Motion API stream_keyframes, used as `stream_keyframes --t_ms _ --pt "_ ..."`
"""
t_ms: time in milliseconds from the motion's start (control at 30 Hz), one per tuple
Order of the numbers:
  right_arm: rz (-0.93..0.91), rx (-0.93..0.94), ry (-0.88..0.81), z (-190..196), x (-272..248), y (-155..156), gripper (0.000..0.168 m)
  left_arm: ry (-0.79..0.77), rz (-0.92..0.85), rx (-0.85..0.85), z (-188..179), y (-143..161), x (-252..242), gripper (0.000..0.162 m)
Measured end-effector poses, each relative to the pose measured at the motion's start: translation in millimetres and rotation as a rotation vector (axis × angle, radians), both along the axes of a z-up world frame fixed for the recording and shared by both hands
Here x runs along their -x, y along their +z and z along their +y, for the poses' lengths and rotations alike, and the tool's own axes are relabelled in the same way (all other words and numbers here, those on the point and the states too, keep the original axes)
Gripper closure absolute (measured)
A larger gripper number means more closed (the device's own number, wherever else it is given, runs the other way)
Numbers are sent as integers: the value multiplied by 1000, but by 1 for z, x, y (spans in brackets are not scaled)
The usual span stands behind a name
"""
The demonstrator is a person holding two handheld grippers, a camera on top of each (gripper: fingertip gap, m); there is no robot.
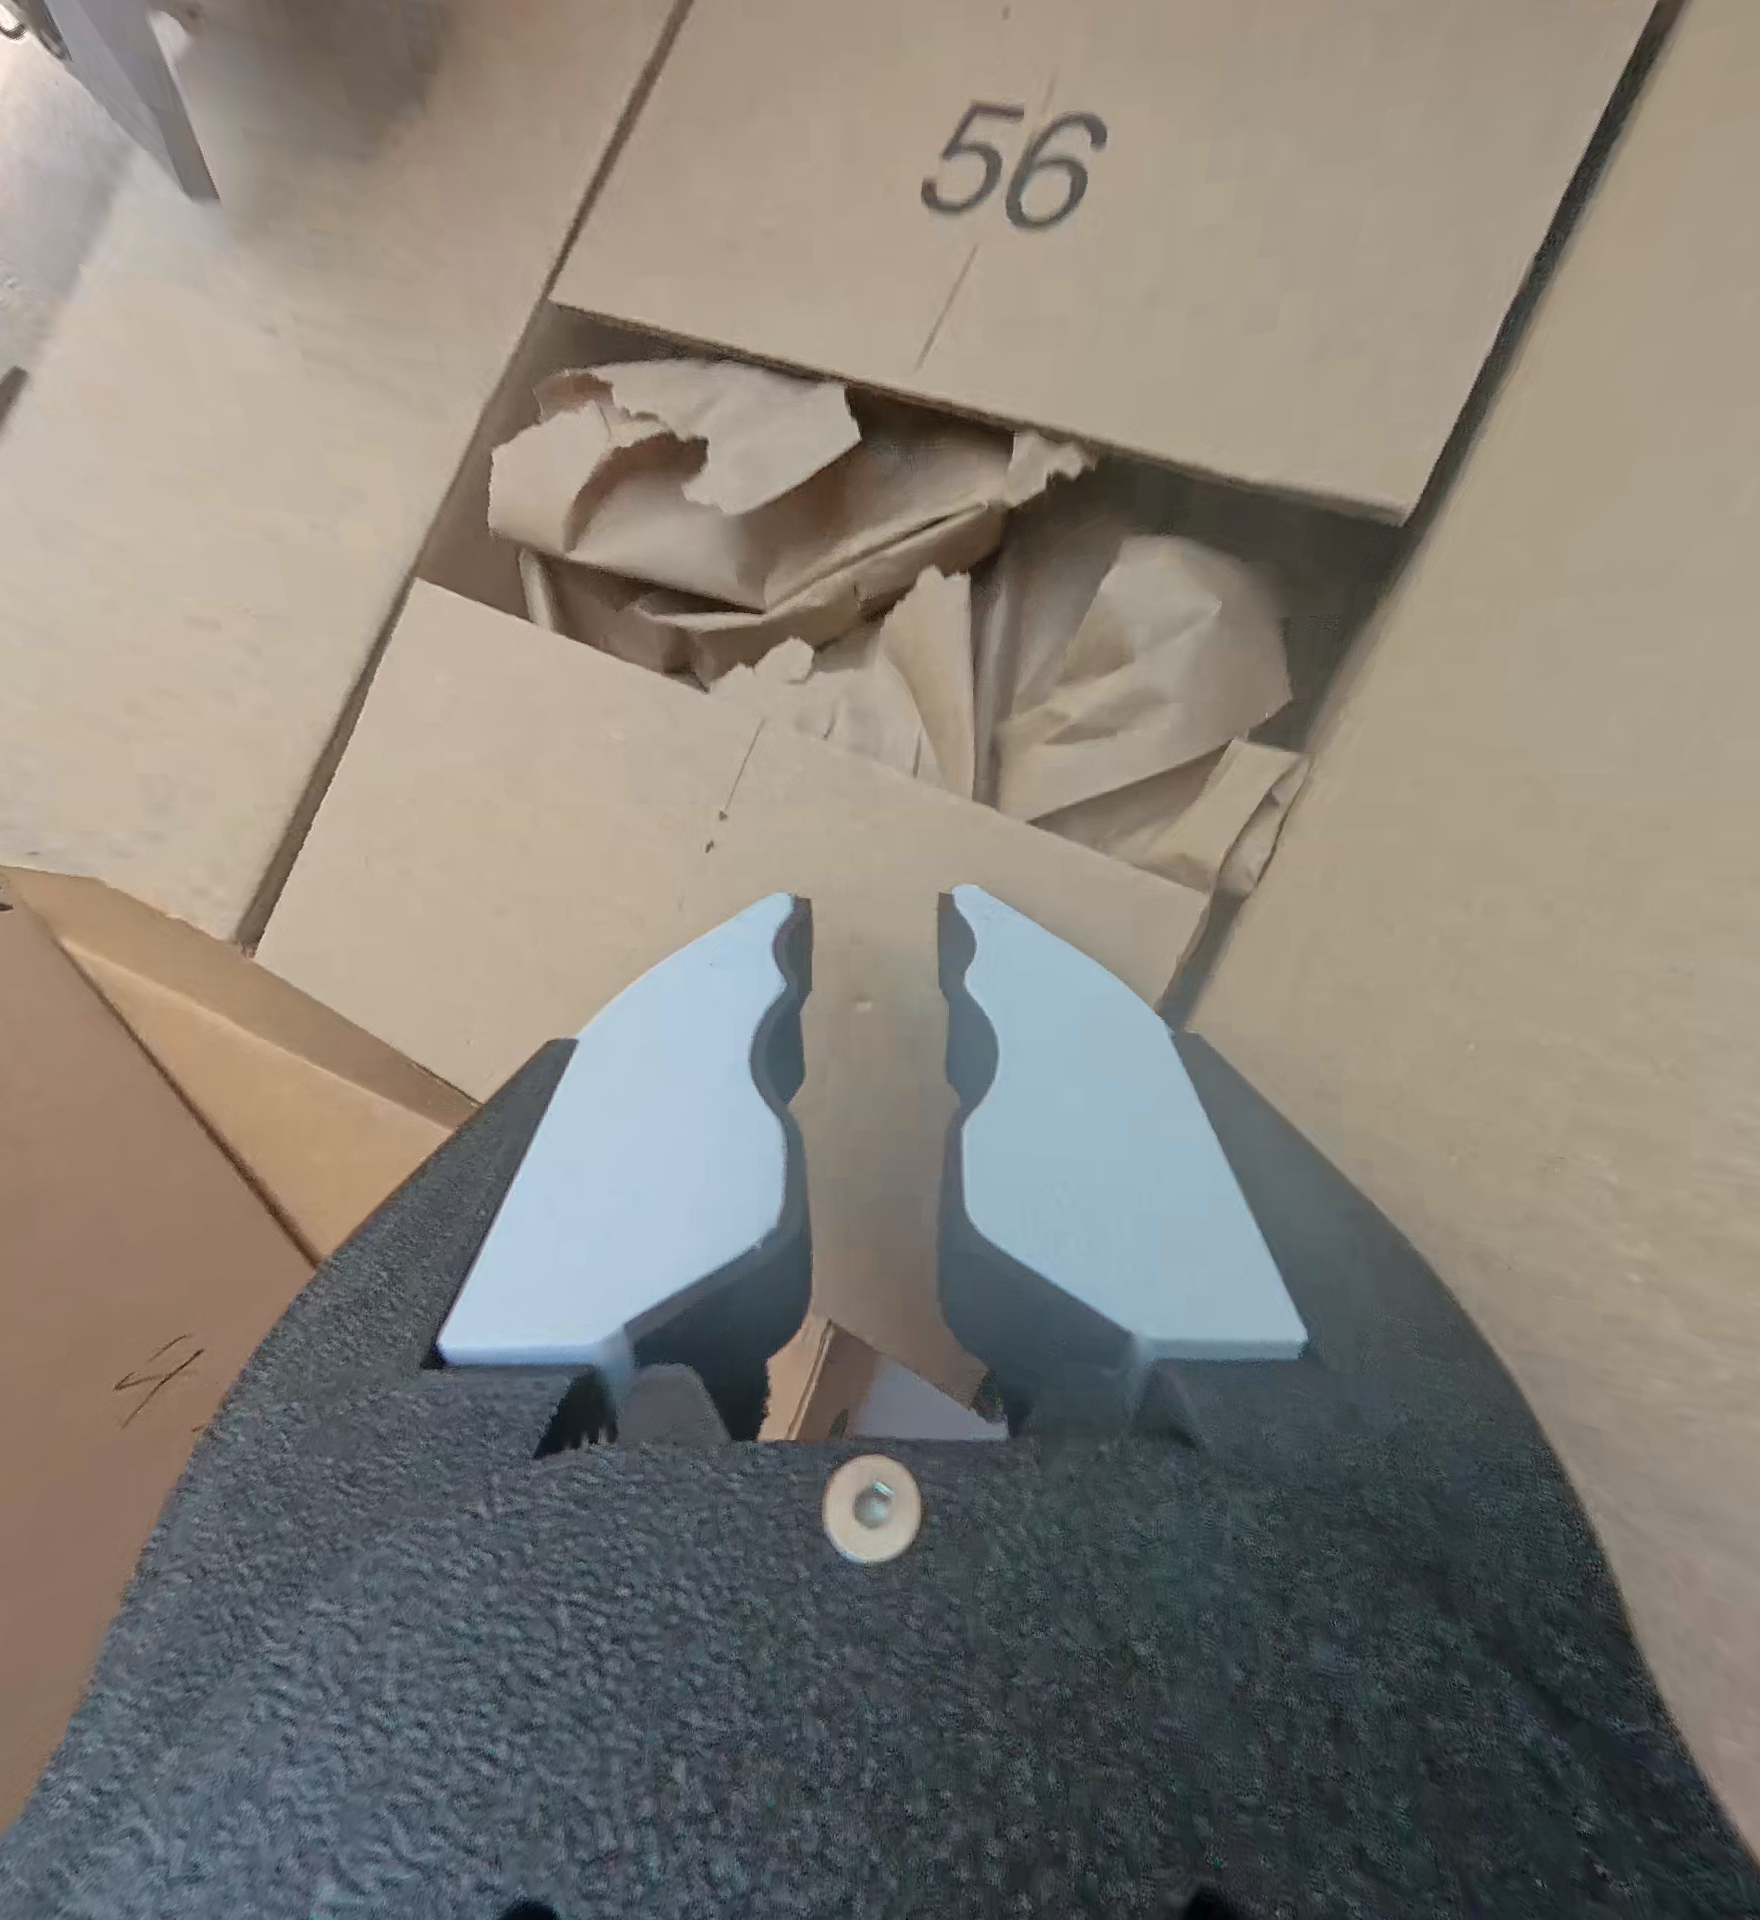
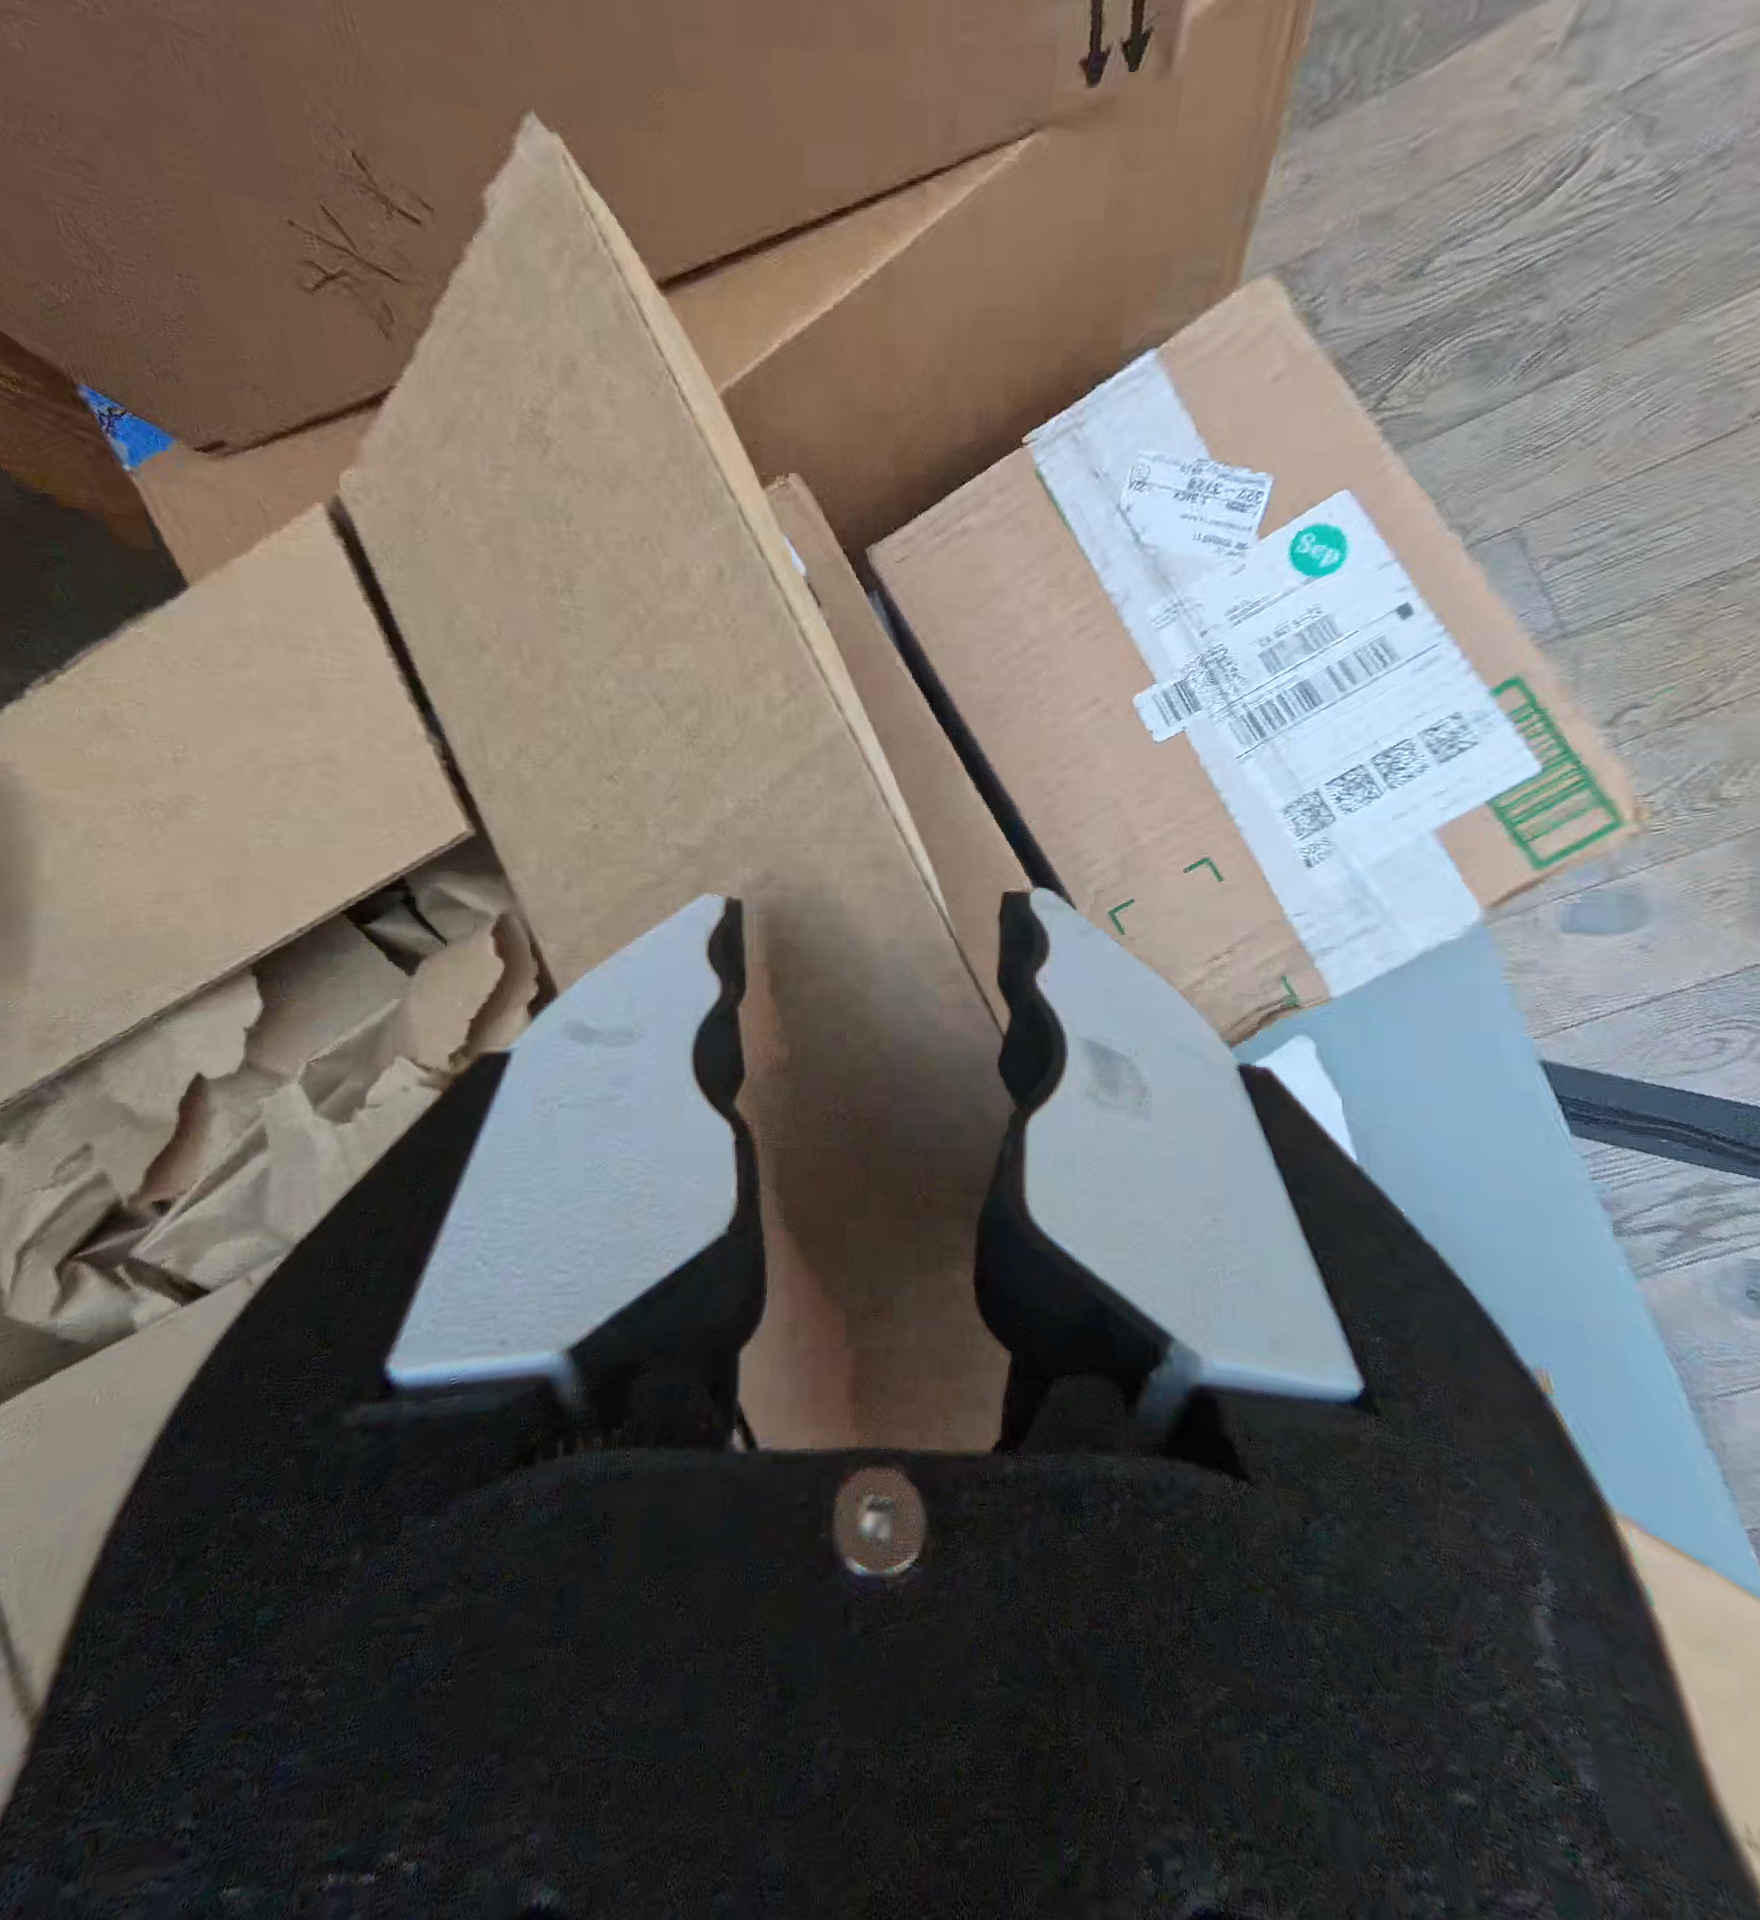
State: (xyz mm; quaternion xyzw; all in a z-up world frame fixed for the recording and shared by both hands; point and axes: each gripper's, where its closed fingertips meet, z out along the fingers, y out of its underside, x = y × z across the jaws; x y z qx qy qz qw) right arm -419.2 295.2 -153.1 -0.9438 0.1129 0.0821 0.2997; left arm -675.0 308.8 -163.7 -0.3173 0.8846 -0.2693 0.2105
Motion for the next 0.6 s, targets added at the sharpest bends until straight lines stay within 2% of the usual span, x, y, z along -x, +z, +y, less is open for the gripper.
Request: stream_keyframes --t_ms 67,133,200,233,300,400,500,600 --pt "-96 -45 -49 -22 17 34 117 18 40 94 -2 10 -9 134" --pt "-146 -71 18 -39 61 49 121 -21 65 139 -7 18 -19 127" --pt "-200 -21 106 -56 107 39 125 -157 58 106 -15 19 -24 126" --pt "-197 33 115 -64 125 28 121 -211 72 71 -18 17 -27 125" --pt "-150 98 58 -73 153 11 119 -275 161 41 -26 9 -33 118" --pt "-150 90 -51 -79 175 6 118 -390 264 37 -49 3 -33 114" --pt "-182 99 -147 -86 186 6 117 -404 303 -87 -55 -15 -34 113" --pt "-211 131 -182 -87 199 6 114 -349 295 -278 -40 -32 -36 113"
